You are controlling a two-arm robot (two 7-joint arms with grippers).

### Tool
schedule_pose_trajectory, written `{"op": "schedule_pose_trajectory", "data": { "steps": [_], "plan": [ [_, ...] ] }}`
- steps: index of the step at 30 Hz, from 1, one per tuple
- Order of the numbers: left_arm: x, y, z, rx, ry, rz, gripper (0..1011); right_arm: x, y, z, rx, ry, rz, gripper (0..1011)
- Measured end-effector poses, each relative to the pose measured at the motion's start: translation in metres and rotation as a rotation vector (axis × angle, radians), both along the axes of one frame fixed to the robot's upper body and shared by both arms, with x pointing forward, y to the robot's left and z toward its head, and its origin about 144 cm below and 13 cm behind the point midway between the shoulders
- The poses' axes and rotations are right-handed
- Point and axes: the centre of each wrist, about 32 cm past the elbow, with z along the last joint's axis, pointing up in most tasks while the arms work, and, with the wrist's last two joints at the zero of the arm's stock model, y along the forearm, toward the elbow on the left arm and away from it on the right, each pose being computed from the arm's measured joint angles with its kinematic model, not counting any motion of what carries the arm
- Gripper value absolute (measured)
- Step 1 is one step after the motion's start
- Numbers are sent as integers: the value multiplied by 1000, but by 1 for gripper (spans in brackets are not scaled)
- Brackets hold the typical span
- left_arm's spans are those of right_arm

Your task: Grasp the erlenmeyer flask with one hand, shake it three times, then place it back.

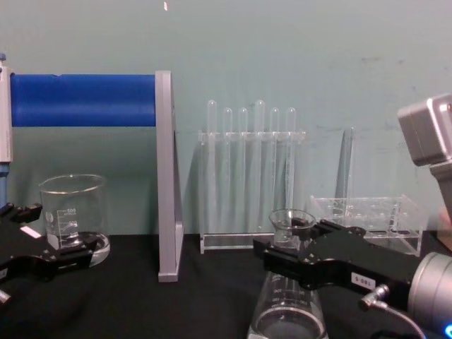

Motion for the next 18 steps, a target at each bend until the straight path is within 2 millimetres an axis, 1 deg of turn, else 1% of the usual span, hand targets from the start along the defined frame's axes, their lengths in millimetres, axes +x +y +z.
{"op": "schedule_pose_trajectory", "data": {
  "steps": [1,2,4,5,7,9,18],
  "plan": [
    [0,0,0,0,0,0,1001,0,0,0,0,0,0,733],
    [0,0,0,0,0,0,1001,0,0,0,0,0,0,684],
    [0,0,0,0,0,0,1001,0,0,0,0,0,0,624],
    [0,0,0,0,0,0,1001,0,0,0,0,0,0,564],
    [0,0,0,0,0,0,1001,0,0,0,0,0,0,544],
    [0,0,0,0,0,0,1001,0,0,0,0,0,0,459],
    [0,0,0,0,0,0,1001,-1,-3,4,6,-3,-13,449]
  ]
}}
